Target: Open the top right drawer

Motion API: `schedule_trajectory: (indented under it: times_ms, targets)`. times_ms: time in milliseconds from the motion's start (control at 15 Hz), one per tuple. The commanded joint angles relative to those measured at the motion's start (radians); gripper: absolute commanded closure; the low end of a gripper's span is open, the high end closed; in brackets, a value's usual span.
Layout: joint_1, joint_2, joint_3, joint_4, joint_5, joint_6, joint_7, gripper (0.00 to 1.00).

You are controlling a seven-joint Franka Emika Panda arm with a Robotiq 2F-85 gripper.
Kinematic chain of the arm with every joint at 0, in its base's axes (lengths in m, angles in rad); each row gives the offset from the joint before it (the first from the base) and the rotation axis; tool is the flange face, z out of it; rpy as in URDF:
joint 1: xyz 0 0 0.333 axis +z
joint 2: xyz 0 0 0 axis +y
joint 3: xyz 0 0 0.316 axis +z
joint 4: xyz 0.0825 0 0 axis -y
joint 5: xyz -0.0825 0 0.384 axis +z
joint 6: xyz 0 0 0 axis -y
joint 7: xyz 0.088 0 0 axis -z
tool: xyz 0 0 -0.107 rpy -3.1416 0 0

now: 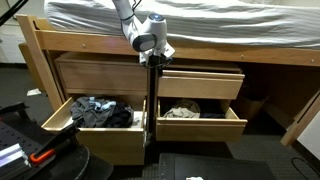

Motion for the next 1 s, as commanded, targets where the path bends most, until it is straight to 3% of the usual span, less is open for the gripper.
schedule_trajectory:
  times_ms: [0, 133, 200, 667, 933]
  targets:
    - [0.093, 0.083, -0.075, 0.105, 0.048, 0.014, 0.037, 0.00]
    - [0.121, 0.135, -0.101, 0.183, 0.073, -0.032, 0.094, 0.00]
    - [0.104, 0.063, -0.086, 0.083, 0.068, -0.011, 0.047, 0.00]
    - [0.127, 0.131, -0.105, 0.170, 0.075, -0.012, 0.079, 0.00]
    - [0.164, 0.177, -0.166, 0.208, 0.108, 0.200, 0.136, 0.00]
